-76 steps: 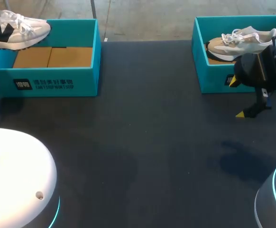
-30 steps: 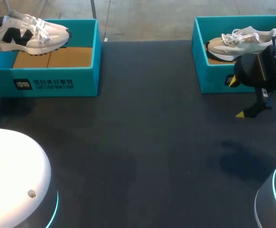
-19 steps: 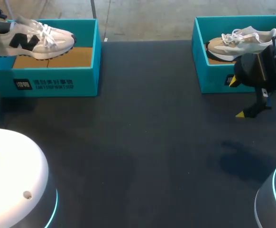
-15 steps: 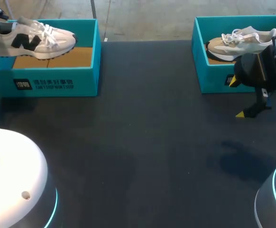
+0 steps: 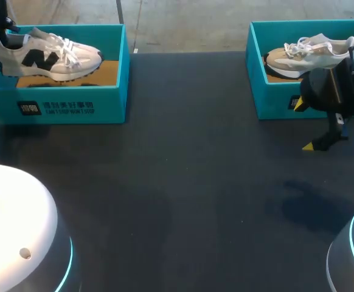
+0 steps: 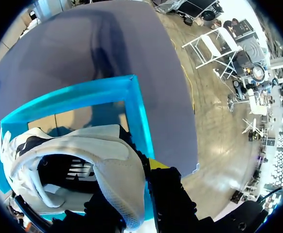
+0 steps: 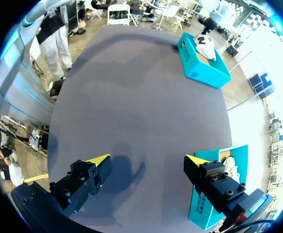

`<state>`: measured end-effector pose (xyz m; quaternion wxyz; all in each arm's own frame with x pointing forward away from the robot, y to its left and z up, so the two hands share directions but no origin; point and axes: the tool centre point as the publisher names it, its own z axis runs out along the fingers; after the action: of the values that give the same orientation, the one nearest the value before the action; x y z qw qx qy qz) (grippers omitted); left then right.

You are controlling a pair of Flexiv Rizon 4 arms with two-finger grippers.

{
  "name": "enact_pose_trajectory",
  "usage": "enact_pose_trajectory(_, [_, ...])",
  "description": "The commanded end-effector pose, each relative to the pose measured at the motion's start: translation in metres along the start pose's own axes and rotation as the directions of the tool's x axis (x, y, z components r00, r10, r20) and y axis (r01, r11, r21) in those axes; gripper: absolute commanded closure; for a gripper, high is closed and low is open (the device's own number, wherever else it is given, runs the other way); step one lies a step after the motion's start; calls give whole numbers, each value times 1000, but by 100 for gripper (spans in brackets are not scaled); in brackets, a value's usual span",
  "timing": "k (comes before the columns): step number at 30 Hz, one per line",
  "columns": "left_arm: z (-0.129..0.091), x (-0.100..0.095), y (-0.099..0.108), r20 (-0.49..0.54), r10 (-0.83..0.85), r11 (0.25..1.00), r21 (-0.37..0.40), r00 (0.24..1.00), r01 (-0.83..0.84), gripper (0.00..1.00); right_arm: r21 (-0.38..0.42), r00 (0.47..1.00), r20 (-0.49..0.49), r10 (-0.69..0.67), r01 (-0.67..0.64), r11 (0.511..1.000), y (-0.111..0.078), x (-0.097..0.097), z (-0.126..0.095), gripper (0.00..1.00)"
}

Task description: Take the shoe out of the shoebox, open the shoe tongue, remove and reinsert the insole, then place the shoe into the shoebox

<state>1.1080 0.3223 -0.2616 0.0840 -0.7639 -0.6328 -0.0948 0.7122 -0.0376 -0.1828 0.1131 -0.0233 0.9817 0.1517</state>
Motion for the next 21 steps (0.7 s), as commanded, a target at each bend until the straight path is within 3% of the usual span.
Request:
enact_pose_trajectory(1, [9,0,12,7,-9,1000,9,1000,9,100,2,1000,-2,1,-1,1000,1,-1,2,0])
enact_pose_trajectory(21, [38,-11,26,5,-81,996,-25,997,81,100,2,1000,-2,1,-1,1000,1,-1,2,0])
